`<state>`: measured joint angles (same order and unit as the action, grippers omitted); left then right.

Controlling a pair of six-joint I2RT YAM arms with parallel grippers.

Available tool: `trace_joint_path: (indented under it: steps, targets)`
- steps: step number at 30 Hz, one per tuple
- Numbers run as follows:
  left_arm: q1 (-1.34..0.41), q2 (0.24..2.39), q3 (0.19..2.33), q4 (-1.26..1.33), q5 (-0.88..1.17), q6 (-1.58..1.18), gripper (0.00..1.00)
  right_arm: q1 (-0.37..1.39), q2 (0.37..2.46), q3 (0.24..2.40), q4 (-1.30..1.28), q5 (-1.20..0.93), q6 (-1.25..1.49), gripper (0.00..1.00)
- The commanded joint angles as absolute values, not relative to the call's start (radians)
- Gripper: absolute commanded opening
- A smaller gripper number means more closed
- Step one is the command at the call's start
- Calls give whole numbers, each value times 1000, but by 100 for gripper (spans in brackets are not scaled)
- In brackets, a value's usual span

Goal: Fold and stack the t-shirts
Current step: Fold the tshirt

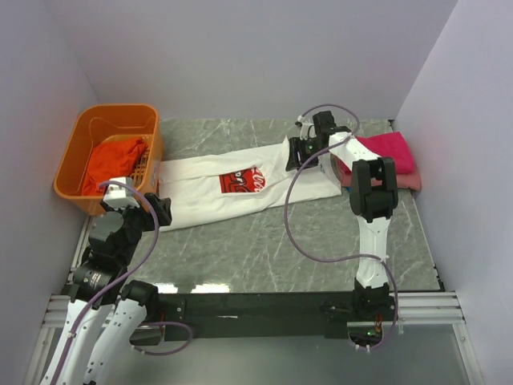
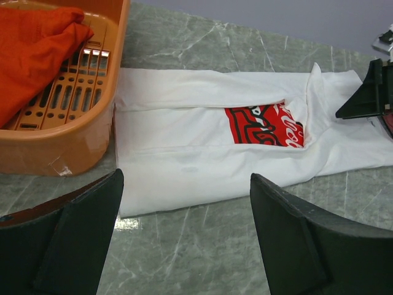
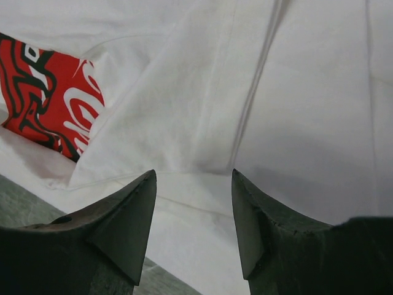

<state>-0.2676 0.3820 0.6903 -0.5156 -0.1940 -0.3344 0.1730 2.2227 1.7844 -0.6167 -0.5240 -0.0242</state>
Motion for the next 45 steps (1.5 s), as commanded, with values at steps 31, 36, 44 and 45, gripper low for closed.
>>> trace_joint_path:
  steps: [31, 36, 44, 45]
  targets:
    - [-261, 370, 684, -480, -173, -324, 89, 192, 2367, 2080, -713, -667, 61, 0]
    - [-261, 377, 686, -483, -178, -324, 89, 219, 2434, 2190, -686, -713, 135, 0]
    - [-261, 390, 689, -489, -193, -330, 89, 305, 2563, 2336, -487, -816, 336, 7]
    - [-261, 391, 690, -491, -196, -330, 89, 313, 2566, 2333, -454, -815, 354, 13]
